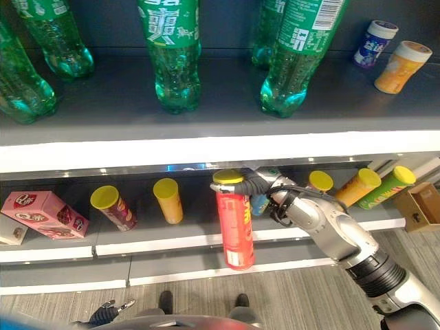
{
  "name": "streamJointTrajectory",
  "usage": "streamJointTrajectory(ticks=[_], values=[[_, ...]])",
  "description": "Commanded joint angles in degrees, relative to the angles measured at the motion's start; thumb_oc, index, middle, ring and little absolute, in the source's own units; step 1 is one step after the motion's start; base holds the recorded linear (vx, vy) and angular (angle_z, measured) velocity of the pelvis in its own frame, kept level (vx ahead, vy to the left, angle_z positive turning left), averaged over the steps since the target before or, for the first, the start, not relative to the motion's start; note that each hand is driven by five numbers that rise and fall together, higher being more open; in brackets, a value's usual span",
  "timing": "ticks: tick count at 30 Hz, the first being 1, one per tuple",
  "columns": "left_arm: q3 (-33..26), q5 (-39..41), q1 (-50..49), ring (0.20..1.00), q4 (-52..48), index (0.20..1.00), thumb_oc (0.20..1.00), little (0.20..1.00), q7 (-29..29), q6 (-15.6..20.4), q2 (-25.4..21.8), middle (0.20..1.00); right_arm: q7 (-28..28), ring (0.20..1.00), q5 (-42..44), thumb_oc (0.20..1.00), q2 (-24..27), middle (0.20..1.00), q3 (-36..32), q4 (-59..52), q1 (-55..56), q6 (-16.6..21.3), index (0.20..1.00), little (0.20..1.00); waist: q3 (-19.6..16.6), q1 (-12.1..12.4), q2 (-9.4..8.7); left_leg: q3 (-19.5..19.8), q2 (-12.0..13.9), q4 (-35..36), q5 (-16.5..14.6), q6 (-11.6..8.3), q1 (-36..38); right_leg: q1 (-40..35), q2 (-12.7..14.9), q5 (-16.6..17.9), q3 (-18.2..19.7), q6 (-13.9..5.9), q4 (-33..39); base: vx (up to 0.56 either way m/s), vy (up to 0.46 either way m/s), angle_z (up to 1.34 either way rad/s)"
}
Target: Put the goods on the table back onto the shelves and tidy them up.
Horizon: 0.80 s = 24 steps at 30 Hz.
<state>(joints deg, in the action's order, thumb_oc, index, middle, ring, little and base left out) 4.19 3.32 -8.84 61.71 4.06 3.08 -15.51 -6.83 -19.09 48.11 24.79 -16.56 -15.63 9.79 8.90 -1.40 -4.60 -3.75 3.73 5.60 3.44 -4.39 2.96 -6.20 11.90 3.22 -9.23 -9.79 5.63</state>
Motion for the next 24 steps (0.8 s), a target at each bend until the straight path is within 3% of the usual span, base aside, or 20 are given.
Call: streamJointTrajectory(ticks=[1, 16, 24], values=[[1.6, -0.5, 2.7, 1.000, 3.1, 1.000, 1.000, 1.000, 0.7, 0.4, -1.4, 1.000, 0.9, 0.200, 2.9, 0.200, 0.7, 0.200, 0.7, -2.0, -5.5, 0.5, 0.200, 0.200, 0.1, 1.8, 0.53, -2.0, 4.3, -0.6, -6.1, -2.15, 2.0, 1.8, 4.2, -0.5, -4.5, -2.76, -3.2, -0.02, 0.001, 0.04], [2.0, 0.4, 3.3, 1.000, 3.5, 1.000, 1.000, 1.000, 1.7, 0.2, -1.4, 1.000, 2.1, 0.200, -0.6, 0.200, -8.0, 0.200, 7.6, 4.2, -10.4, -0.5, 0.200, 0.200, 0.3, 3.1, 0.65, -1.2, 3.9, -0.6, -6.2, -1.89, 1.7, 1.5, 4.8, -0.4, -5.3, -2.72, -3.2, -0.01, 0.004, 0.03], [2.3, 1.2, 3.8, 1.000, 4.0, 1.000, 1.000, 1.000, 3.1, -0.4, -1.1, 1.000, 9.8, 0.200, -8.9, 0.200, -11.2, 0.200, 5.7, 7.5, -11.0, -1.9, 0.200, 0.200, 0.5, 3.8, 0.98, -0.8, 3.7, -0.6, -6.4, -1.65, 2.0, 1.2, 5.0, -0.4, -5.7, -2.72, -3.3, 0.00, 0.000, 0.00]])
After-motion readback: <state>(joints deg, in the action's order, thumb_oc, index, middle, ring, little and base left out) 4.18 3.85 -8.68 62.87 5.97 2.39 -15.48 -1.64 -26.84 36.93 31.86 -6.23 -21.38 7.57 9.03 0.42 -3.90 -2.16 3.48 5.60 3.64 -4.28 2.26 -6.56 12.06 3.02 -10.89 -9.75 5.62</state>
